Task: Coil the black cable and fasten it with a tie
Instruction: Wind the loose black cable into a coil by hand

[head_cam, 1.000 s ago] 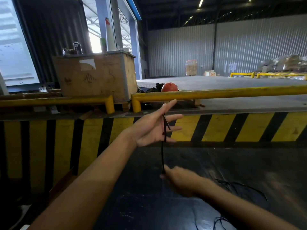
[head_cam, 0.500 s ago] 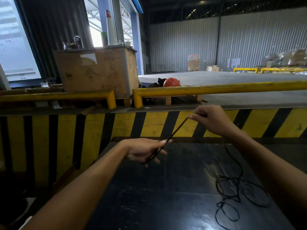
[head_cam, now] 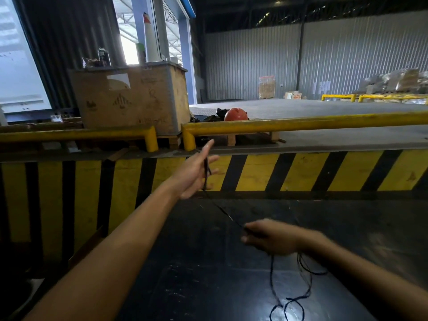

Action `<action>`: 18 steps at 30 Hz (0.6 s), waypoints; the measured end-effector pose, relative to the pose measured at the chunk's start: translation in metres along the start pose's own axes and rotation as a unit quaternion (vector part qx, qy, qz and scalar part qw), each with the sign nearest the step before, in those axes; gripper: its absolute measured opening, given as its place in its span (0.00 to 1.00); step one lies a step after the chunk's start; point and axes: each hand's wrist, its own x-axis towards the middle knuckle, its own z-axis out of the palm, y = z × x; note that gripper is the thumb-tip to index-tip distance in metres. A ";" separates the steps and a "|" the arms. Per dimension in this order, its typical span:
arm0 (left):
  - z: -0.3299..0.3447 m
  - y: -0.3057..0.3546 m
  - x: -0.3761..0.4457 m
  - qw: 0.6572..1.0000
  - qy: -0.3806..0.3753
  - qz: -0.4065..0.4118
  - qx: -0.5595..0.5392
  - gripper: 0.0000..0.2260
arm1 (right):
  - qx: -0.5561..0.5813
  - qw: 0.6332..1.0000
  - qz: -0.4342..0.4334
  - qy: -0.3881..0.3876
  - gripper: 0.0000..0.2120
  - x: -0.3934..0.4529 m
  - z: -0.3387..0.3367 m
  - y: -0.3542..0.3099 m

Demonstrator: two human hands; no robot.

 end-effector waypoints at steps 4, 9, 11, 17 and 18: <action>-0.020 -0.020 -0.005 0.959 0.004 -0.055 0.278 0.22 | 0.041 0.994 -0.004 0.102 0.07 -0.023 -0.069 0.015; 0.004 -0.032 -0.017 0.906 -0.208 -0.205 0.308 0.24 | 0.038 0.923 -0.057 0.380 0.03 -0.021 -0.117 0.024; 0.019 -0.027 -0.019 0.903 -0.301 -0.226 0.209 0.21 | 0.013 0.887 -0.027 0.461 0.04 -0.004 -0.111 0.028; 0.031 0.009 -0.015 0.939 -0.315 -0.084 -0.113 0.20 | 0.062 0.962 0.042 0.264 0.09 0.018 -0.019 0.027; 0.030 0.015 -0.012 0.947 -0.281 -0.061 -0.145 0.20 | 0.055 0.978 0.029 0.198 0.08 0.018 0.005 0.021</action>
